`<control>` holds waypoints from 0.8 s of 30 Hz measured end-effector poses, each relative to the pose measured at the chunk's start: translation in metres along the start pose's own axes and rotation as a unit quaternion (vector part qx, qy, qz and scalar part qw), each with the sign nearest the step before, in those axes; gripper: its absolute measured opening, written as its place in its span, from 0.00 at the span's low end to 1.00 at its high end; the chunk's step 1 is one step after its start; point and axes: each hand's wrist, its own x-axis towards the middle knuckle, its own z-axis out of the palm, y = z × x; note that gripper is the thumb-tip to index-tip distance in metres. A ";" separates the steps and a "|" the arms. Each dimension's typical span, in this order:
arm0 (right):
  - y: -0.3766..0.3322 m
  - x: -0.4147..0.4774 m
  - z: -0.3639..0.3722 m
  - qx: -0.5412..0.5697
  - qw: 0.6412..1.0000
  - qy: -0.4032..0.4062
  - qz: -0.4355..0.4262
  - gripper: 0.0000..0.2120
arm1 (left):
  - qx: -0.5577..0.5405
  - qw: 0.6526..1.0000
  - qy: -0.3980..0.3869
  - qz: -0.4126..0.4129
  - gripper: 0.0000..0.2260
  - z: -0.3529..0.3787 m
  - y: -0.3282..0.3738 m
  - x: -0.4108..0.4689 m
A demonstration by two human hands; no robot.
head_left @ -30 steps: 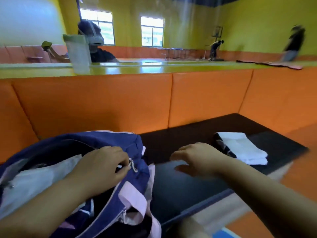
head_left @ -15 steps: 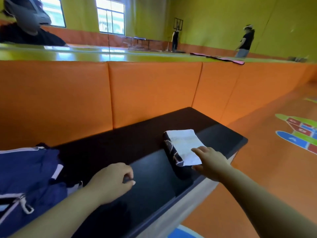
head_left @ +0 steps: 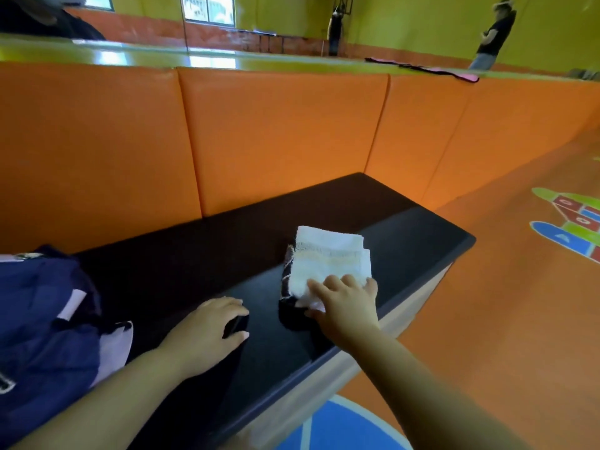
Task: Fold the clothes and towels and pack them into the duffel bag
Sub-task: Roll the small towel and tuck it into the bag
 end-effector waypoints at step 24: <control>-0.009 -0.060 -0.009 0.047 0.984 0.067 -0.159 0.20 | 0.101 0.983 0.041 0.151 0.35 0.017 0.002 -0.051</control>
